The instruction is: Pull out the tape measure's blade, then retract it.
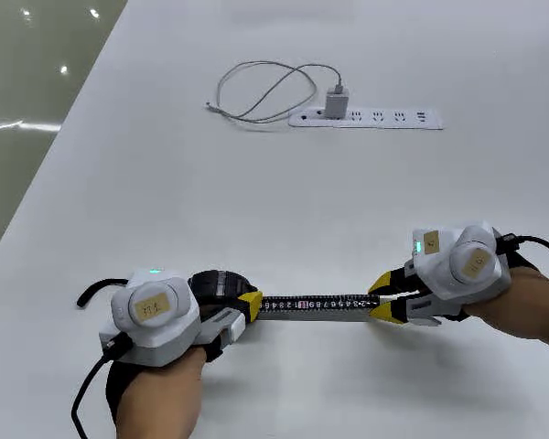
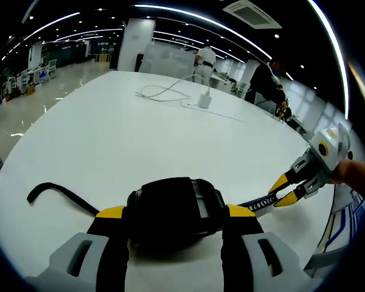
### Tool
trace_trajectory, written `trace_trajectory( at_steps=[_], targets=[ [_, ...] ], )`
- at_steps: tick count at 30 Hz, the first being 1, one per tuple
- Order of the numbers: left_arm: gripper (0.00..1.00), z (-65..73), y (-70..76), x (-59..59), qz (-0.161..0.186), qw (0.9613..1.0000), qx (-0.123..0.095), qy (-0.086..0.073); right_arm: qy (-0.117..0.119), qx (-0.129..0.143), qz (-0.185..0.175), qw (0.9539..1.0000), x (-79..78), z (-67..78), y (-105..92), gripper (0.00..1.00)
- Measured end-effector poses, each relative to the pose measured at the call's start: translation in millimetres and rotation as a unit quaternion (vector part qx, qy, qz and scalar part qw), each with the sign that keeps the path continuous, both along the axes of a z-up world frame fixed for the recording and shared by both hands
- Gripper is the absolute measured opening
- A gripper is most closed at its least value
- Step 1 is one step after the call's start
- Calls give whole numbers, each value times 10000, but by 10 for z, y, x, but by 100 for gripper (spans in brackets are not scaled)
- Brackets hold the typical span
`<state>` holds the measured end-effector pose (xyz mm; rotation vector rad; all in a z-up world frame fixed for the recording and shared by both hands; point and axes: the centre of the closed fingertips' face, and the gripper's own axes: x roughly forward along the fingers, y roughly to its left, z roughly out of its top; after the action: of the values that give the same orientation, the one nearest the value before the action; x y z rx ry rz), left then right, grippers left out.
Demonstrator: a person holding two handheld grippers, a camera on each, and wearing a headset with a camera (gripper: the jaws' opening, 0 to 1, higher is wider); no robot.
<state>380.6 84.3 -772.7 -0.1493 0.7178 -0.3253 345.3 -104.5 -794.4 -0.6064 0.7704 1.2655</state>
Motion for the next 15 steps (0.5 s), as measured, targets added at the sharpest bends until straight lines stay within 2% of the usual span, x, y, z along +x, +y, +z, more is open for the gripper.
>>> trace_trajectory(
  at_steps=[15],
  targets=[
    [57, 3, 6, 7, -13, 9999, -116, 5, 31, 211, 103, 9997, 38, 1, 285, 10]
  ],
)
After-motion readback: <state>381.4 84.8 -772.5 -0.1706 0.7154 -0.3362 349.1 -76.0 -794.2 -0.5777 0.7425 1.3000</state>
